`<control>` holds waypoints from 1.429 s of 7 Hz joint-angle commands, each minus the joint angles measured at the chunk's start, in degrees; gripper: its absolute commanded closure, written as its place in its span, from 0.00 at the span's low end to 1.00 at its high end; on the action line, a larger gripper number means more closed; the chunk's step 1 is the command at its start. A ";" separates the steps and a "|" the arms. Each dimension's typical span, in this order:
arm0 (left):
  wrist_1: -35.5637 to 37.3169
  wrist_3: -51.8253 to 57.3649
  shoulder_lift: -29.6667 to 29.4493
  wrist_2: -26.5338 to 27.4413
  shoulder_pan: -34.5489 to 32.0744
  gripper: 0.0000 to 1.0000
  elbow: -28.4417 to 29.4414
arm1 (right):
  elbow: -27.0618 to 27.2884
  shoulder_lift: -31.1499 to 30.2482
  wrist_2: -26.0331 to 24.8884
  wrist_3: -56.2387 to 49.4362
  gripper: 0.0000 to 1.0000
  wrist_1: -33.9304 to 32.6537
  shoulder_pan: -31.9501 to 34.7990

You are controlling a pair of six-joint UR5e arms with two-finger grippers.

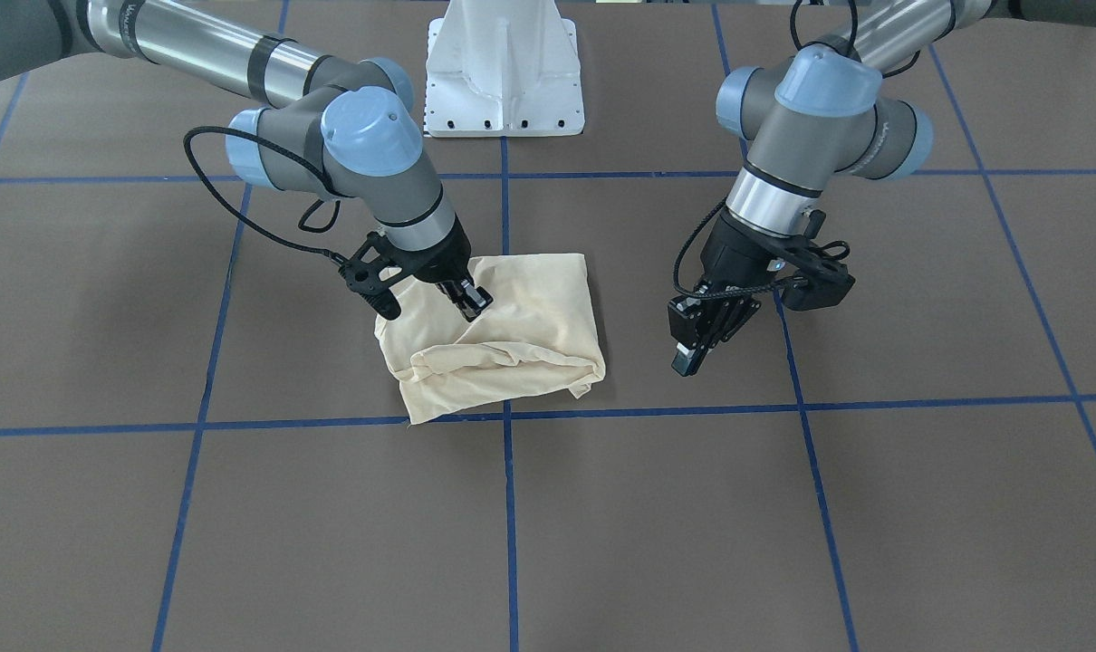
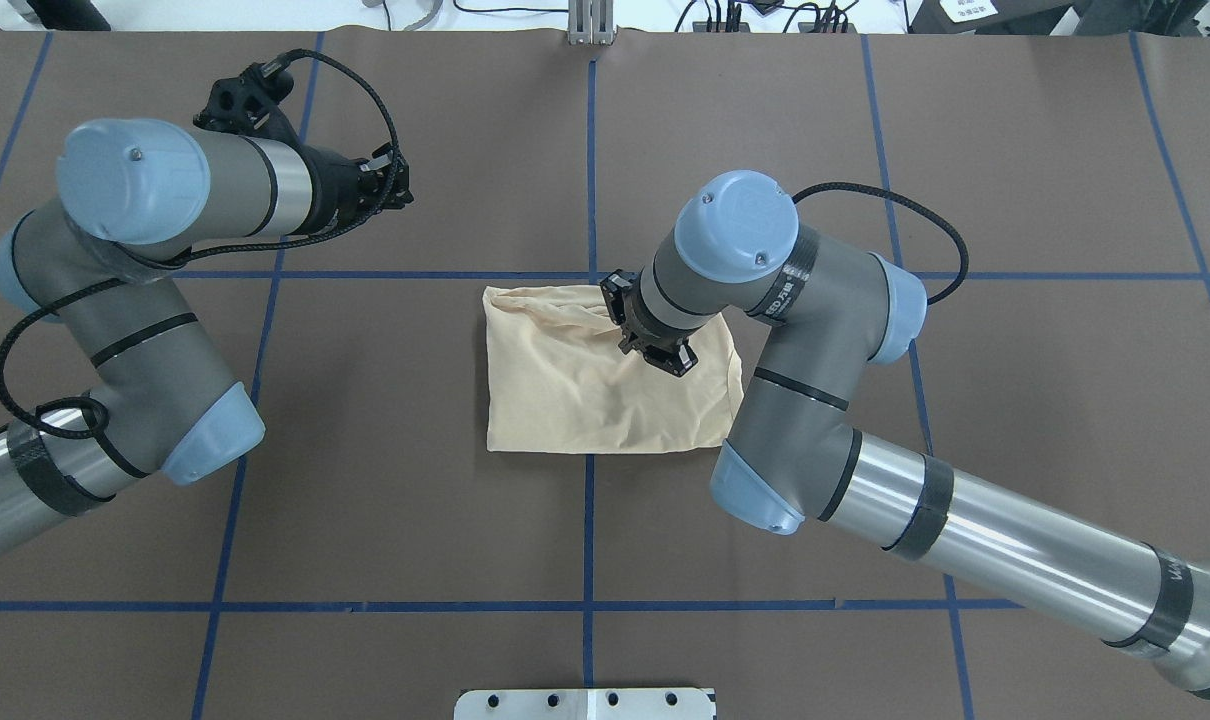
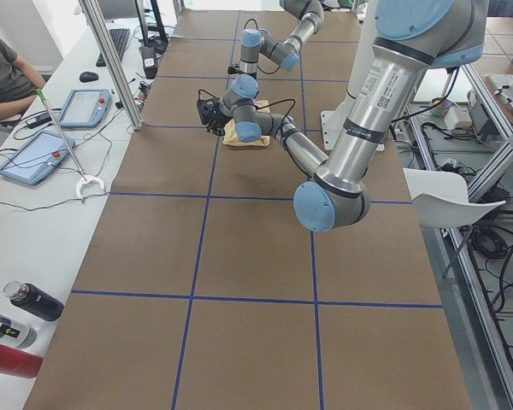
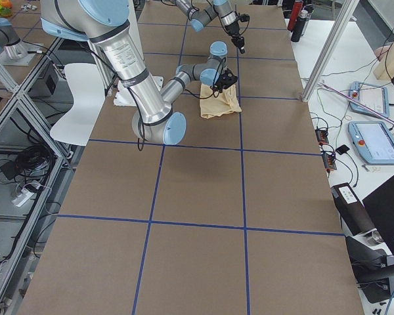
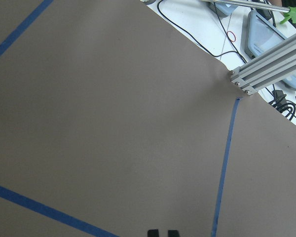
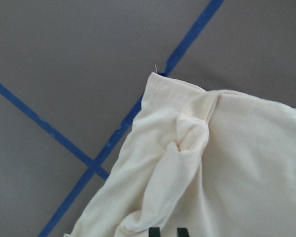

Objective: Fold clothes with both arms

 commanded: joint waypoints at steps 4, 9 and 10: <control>0.00 0.12 0.22 -0.10 -0.27 0.80 0.13 | -18.20 9.80 -2.43 -8.62 1.00 0.62 8.26; -0.08 16.94 7.93 -4.47 -2.71 0.76 -4.33 | -5.42 -6.32 12.22 -30.19 1.00 0.01 22.40; -0.08 23.17 10.92 -9.98 -6.13 0.74 -5.92 | -1.99 -11.24 15.38 -37.56 1.00 0.01 26.44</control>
